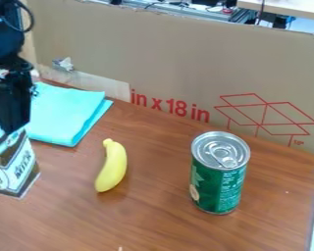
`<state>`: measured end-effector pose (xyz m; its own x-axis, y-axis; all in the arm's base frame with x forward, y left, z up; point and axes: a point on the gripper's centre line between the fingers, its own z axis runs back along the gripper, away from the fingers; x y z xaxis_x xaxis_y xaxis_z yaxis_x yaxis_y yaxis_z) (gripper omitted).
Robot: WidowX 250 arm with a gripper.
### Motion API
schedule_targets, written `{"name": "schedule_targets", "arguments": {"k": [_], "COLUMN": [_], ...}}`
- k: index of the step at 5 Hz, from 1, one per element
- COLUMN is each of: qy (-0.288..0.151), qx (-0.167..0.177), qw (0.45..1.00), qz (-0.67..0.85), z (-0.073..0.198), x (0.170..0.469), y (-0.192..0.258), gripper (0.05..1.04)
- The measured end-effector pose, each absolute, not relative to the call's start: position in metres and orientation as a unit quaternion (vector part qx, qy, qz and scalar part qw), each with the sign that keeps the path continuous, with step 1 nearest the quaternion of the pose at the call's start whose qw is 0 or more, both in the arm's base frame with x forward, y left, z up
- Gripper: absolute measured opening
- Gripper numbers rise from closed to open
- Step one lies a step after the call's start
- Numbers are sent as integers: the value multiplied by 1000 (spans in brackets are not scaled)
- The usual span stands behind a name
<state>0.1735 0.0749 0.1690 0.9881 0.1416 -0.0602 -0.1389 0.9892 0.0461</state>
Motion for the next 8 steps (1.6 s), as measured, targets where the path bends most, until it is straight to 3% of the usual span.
{"name": "schedule_targets", "arguments": {"k": [2,3,5,6,8], "qy": [78,110,121,116,107], "qx": [78,58,24,27,66], "qw": [994,990,989,991,991], "qz": [-3,-68,-80,-61,-42], "z": [145,124,101,95,96], "x": [189,182,166,162,165], "y": [108,123,135,139,151], "gripper": [831,832,831,831,831]}}
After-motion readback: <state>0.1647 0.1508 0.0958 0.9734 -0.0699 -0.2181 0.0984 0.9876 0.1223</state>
